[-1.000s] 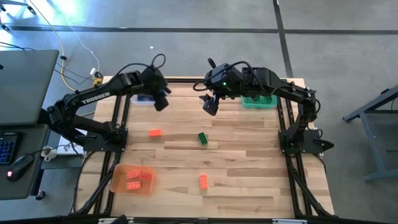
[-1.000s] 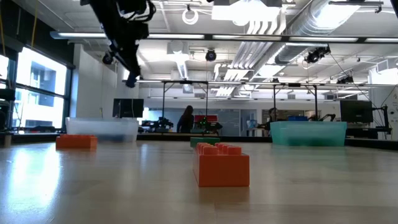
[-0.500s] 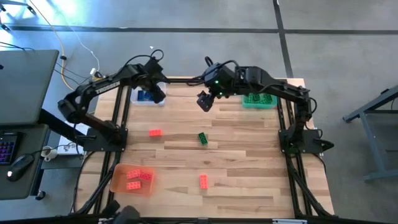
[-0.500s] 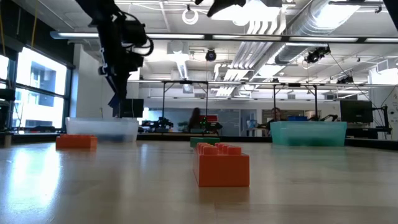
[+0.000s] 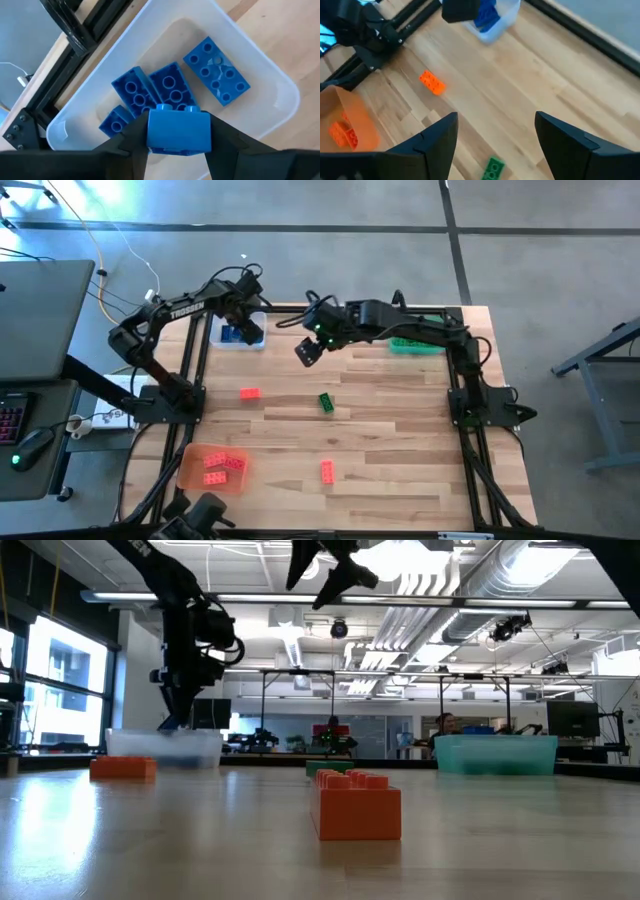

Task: Sort & place blocks by color
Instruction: Put the blue game piece into the transparent bin, then put the green game piece into the green bin

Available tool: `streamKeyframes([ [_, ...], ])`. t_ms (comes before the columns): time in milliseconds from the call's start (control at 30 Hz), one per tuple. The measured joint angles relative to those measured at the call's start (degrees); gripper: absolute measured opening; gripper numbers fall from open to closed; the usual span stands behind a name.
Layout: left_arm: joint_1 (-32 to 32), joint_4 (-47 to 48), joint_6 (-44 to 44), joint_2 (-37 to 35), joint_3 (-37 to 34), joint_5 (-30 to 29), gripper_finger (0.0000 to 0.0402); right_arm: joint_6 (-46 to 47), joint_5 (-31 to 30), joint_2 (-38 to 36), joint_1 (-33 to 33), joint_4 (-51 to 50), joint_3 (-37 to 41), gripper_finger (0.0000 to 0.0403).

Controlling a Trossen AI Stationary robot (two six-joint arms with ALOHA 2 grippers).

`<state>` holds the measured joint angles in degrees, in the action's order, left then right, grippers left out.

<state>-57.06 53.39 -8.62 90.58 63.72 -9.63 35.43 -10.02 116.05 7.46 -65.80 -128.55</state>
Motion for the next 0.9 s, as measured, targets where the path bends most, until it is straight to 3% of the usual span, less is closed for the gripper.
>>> streamKeyframes([
  [567, 0.0, 0.1, 0.9, 0.9, 0.0, 1.6, 0.0229, 12.8, 1.9, 9.0, -3.0, -7.8, 0.0, 0.0252],
  [900, 0.2, 4.1, 0.9, 0.6, 0.0, 1.7, 0.0233, 17.2, 4.3, 13.4, -5.6, -9.1, 0.0, 0.0252],
])
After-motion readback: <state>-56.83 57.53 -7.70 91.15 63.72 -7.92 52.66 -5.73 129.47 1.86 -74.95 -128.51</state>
